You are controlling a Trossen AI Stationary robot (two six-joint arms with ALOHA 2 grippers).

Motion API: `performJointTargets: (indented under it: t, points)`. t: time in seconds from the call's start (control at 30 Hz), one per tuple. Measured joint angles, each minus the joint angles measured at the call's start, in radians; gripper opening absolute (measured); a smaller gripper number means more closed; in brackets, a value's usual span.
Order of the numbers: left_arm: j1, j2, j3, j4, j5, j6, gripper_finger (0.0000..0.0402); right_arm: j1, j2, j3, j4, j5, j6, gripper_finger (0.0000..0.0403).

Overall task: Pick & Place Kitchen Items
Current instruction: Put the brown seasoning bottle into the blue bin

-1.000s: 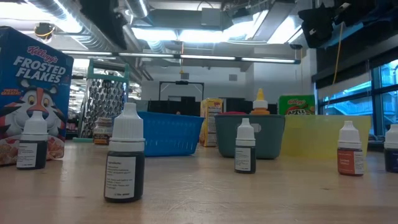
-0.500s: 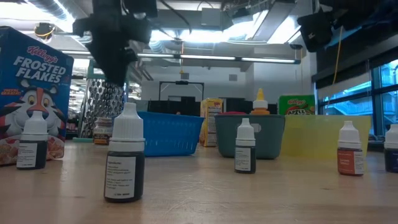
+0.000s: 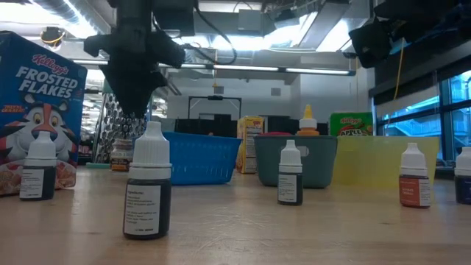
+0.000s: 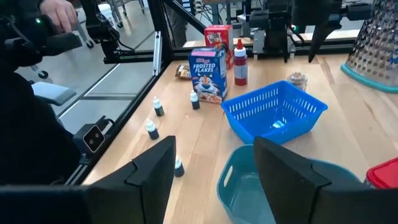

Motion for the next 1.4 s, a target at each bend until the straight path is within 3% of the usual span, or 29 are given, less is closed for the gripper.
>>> performJointTargets:
  t: [0.33, 0.63, 1.4]
  points:
    - [-0.002, 0.032, -0.006, 0.027, -0.009, -0.025, 0.0196, 0.0, 0.011, 0.0, 0.001, -0.002, 0.026, 0.0217]
    - [-0.014, 0.027, -0.126, 0.098, -0.022, -0.049, 0.0196, 0.0, 0.011, 0.0, 0.007, -0.026, 0.026, 0.0217]
    - [-0.048, 0.027, -0.129, 0.124, -0.061, -0.051, 0.0196, 0.0, 0.011, 0.0, 0.031, -0.026, 0.026, 0.0217]
